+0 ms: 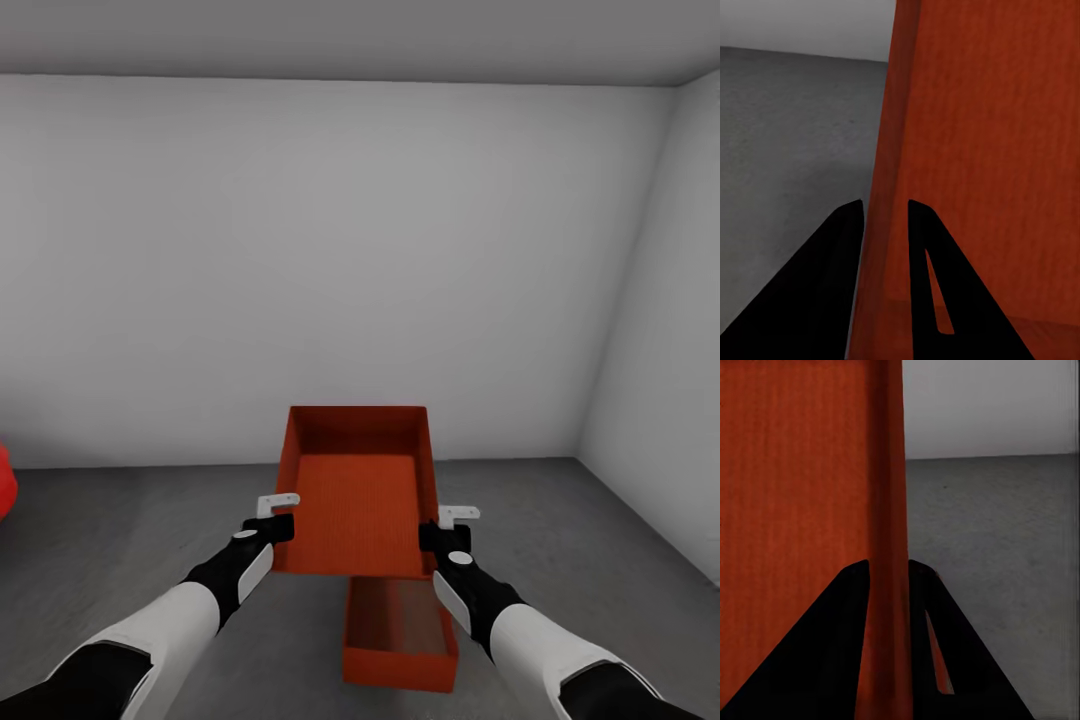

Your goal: Move the two storage containers from the living room to the garage. In the garage, place one container on the floor and stack the other container on top of it (either order is fine).

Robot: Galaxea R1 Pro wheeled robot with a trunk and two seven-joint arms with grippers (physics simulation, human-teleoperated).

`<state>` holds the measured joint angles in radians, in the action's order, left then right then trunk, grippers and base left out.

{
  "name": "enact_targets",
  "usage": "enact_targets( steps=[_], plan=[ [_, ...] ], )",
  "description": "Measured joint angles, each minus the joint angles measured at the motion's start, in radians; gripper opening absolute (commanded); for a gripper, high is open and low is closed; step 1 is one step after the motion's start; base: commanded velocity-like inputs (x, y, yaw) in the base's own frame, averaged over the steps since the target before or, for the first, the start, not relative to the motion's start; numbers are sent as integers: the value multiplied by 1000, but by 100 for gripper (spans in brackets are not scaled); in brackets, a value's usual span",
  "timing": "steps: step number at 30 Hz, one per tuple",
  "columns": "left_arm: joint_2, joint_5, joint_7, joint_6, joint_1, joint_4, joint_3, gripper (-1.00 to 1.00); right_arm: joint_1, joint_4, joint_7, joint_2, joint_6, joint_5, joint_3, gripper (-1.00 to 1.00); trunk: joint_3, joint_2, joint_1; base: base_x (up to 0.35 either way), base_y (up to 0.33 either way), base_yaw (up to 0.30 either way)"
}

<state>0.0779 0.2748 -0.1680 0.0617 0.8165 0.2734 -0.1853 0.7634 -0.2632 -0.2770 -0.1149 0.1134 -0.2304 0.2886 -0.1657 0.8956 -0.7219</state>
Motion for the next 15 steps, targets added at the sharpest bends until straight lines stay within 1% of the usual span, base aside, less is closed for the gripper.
enact_targets(
  steps=[9,10,11,12,15],
  plan=[
    [-10,10,12,0,0,0,-6,-100,0,-6,-25,0,-1,-66,72,-100,0,0,0,0,0,-282],
    [12,0,-16,0,0,8,8,-100,0,-20,21,-2,-25,122,-111,-100,0,0,0,0,0,-287],
    [13,-1,-23,-1,0,25,-3,-100,0,-20,33,-1,-5,136,-136,-100,0,0,0,0,0,-287],
    [11,1,-23,-1,0,39,-5,-100,0,-34,30,-1,-6,136,-135,-100,0,0,0,0,0,-287],
    [11,1,-23,-1,0,39,-5,-100,0,-35,29,-1,-6,134,-134,-100,0,0,0,0,0,-287]
  ],
)
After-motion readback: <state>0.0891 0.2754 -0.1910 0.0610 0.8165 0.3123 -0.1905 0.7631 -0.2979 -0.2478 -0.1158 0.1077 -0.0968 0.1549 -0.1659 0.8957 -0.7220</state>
